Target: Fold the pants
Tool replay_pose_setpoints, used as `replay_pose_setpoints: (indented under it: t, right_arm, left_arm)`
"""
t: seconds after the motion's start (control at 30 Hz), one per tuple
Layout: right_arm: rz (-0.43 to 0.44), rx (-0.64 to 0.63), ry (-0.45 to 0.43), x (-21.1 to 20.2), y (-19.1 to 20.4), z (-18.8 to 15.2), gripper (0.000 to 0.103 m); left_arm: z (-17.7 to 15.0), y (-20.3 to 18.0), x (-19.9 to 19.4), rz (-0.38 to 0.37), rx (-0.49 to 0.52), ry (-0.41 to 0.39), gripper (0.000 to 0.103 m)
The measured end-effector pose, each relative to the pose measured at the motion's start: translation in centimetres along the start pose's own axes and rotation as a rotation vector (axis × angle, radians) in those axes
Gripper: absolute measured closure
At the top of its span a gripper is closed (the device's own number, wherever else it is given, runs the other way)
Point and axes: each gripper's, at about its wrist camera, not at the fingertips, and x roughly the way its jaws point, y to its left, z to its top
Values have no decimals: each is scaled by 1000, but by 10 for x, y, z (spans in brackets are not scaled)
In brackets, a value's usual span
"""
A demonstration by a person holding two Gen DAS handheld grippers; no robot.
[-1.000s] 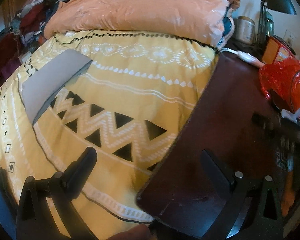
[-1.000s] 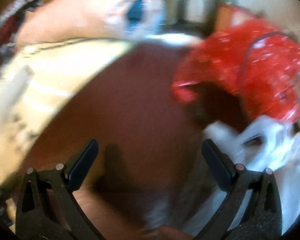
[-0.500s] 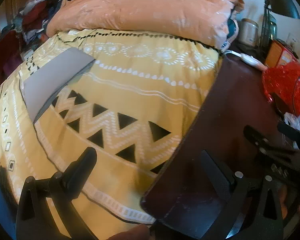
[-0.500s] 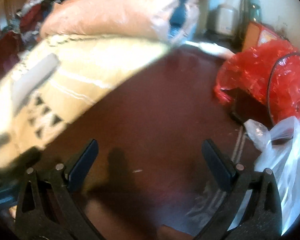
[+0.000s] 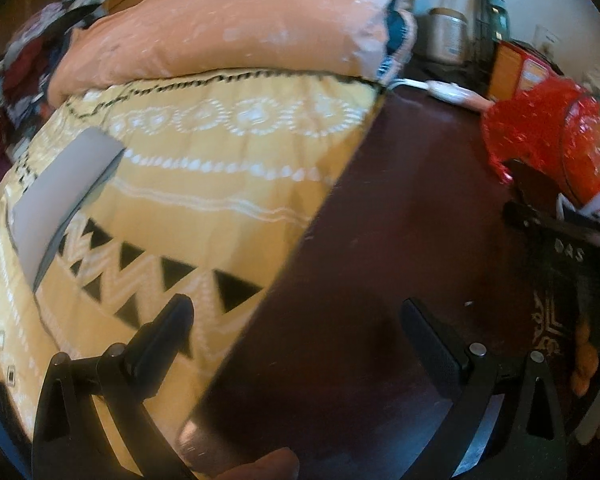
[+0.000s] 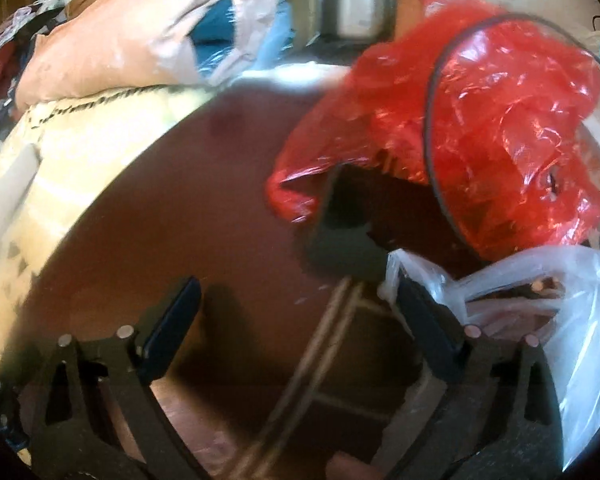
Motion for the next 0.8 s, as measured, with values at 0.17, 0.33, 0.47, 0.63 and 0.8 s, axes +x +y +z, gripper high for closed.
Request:
replay_pose_setpoints:
  t: [0.17,0.33,0.47,0.63,0.8]
  right_arm:
    - [-87,-17,18,-3,11,1,4]
    - [-117,-20,6,-15,19,-6,3]
    - [-188,-28,-1,-15,16,-7,5]
    - [-157,49,-78,-31,-11,-6,2]
    - [-148,-6,-32,-30,-6,-13,1]
  left_arm:
    - [13,-15,21,-21,25,8,0]
    - [33,-19,39,-58,-14,35,0]
    - [44,-17,55,-136,-72,73,0]
    - [49,-28,60,-145,-37,69,0]
    - [64,-35,71,-171,-14,77,0]
